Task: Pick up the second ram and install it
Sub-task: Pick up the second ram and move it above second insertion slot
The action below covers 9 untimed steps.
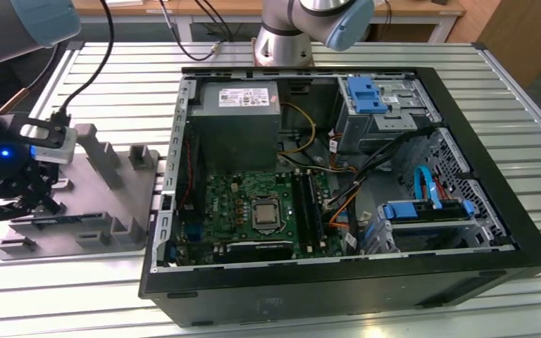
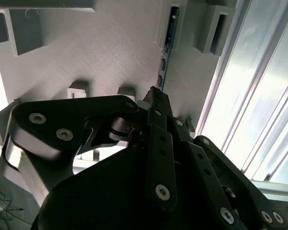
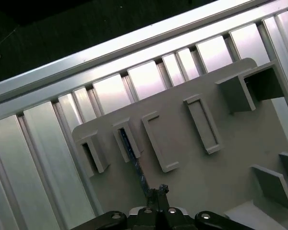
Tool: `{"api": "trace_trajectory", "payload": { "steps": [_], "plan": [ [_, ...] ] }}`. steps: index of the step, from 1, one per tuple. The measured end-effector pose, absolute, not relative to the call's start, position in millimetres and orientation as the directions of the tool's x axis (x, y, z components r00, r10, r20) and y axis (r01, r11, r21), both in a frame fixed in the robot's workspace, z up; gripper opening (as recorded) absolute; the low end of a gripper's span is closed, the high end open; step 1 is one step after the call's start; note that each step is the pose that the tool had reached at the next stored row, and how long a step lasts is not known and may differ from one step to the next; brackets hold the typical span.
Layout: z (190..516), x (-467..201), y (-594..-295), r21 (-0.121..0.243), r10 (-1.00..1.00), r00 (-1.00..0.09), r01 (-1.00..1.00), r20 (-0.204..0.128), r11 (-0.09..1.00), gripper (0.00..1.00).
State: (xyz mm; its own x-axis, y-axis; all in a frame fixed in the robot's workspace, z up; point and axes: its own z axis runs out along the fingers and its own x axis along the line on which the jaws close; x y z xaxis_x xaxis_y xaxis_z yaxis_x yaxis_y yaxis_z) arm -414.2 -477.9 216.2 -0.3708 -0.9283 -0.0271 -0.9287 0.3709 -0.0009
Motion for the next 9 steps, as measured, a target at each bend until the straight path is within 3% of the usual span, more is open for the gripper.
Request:
{"api": "trace_trajectory", "payload": {
  "steps": [9],
  "plan": [
    [216.2,-414.2,-477.9,-0.001,-0.947,-0.321,-0.947,-0.027,0.321,0.10]
  ]
}}
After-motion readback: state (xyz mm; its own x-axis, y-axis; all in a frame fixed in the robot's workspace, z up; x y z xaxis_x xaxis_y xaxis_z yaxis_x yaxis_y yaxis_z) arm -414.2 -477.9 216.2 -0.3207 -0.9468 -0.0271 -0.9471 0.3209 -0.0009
